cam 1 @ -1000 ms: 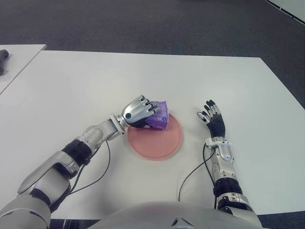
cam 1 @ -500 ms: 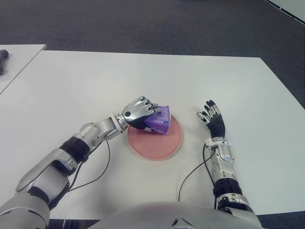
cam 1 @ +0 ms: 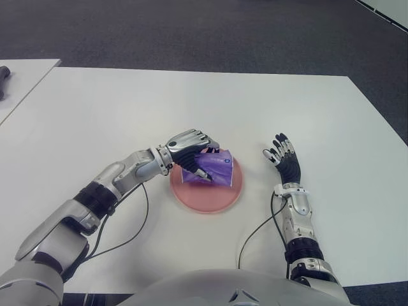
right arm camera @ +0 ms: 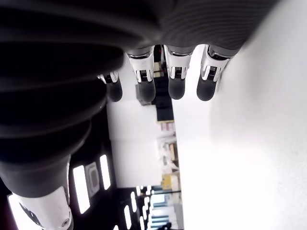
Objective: Put the tissue paper into the plate.
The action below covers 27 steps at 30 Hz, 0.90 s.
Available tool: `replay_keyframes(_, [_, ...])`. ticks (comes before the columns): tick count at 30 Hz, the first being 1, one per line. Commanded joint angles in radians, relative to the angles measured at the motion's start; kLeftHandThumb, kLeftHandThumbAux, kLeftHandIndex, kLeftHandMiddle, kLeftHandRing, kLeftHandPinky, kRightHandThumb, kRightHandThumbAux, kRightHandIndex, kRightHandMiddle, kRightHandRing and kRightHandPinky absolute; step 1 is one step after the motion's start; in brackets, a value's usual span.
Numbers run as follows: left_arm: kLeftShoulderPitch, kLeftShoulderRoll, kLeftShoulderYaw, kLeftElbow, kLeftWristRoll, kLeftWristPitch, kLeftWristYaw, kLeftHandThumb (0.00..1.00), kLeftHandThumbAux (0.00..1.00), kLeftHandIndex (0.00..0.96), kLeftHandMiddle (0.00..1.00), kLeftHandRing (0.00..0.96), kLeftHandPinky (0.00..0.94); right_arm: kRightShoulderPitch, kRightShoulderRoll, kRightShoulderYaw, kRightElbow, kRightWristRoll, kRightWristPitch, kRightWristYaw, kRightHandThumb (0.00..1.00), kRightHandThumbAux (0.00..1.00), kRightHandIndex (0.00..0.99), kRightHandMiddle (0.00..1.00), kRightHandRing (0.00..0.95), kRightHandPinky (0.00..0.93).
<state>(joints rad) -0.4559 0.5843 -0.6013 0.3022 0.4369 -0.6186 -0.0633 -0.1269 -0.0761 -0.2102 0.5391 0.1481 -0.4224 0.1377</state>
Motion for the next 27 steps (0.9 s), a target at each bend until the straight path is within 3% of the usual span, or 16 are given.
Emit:
replay_keyframes(1, [0.087, 0.042, 0.024, -0.117, -0.25, 0.119, -0.312, 0.1, 0.573, 0.417, 0.555, 0.551, 0.503, 0.035, 0.017, 0.008, 0.033, 0.001, 0.037, -0.008, 0.129, 0.741, 0.0, 0.011, 0.01, 0.05])
replay_keyframes(8, [0.115, 0.043, 0.079, -0.193, -0.334, 0.201, -0.433, 0.034, 0.547, 0.408, 0.54, 0.542, 0.497, 0.032, 0.016, 0.008, 0.037, 0.001, 0.037, -0.008, 0.129, 0.741, 0.0, 0.011, 0.01, 0.05])
replay_keyframes(9, [0.119, 0.045, 0.088, -0.212, -0.346, 0.218, -0.456, 0.03, 0.539, 0.354, 0.436, 0.424, 0.392, 0.031, 0.016, 0.008, 0.038, 0.001, 0.037, -0.008, 0.129, 0.741, 0.0, 0.011, 0.01, 0.05])
replay_keyframes(10, [0.124, 0.045, 0.095, -0.231, -0.354, 0.236, -0.478, 0.028, 0.536, 0.334, 0.399, 0.382, 0.354, 0.031, 0.016, 0.008, 0.038, 0.001, 0.037, -0.009, 0.129, 0.741, 0.0, 0.011, 0.01, 0.05])
replay_keyframes(12, [0.134, 0.041, 0.107, -0.266, -0.357, 0.27, -0.508, 0.012, 0.517, 0.174, 0.185, 0.165, 0.151, 0.029, 0.015, 0.008, 0.04, 0.002, 0.037, -0.009, 0.129, 0.741, 0.0, 0.011, 0.01, 0.05])
replay_keyframes(14, [0.135, 0.041, 0.115, -0.279, -0.337, 0.285, -0.528, 0.006, 0.488, 0.091, 0.094, 0.084, 0.077, 0.027, 0.014, 0.008, 0.043, 0.002, 0.037, -0.009, 0.129, 0.741, 0.0, 0.011, 0.01, 0.05])
replay_keyframes(16, [0.154, 0.033, 0.128, -0.262, -0.263, 0.257, -0.487, 0.0, 0.422, 0.006, 0.006, 0.005, 0.005, 0.024, 0.013, 0.007, 0.046, 0.002, 0.037, -0.009, 0.129, 0.741, 0.0, 0.011, 0.01, 0.05])
replay_keyframes(19, [0.175, 0.011, 0.153, -0.259, -0.169, 0.232, -0.406, 0.037, 0.325, 0.001, 0.001, 0.001, 0.001, 0.019, 0.012, 0.007, 0.05, 0.003, 0.038, -0.009, 0.129, 0.741, 0.0, 0.011, 0.01, 0.05])
replay_keyframes(22, [0.183, -0.004, 0.163, -0.248, -0.124, 0.212, -0.374, 0.056, 0.289, 0.0, 0.0, 0.0, 0.0, 0.017, 0.012, 0.007, 0.053, 0.003, 0.036, -0.009, 0.129, 0.741, 0.0, 0.011, 0.01, 0.05])
replay_keyframes(27, [0.166, -0.031, 0.144, -0.154, 0.104, 0.157, -0.188, 0.08, 0.224, 0.0, 0.0, 0.0, 0.0, 0.017, 0.012, 0.007, 0.054, 0.002, 0.036, -0.01, 0.129, 0.741, 0.0, 0.011, 0.01, 0.05])
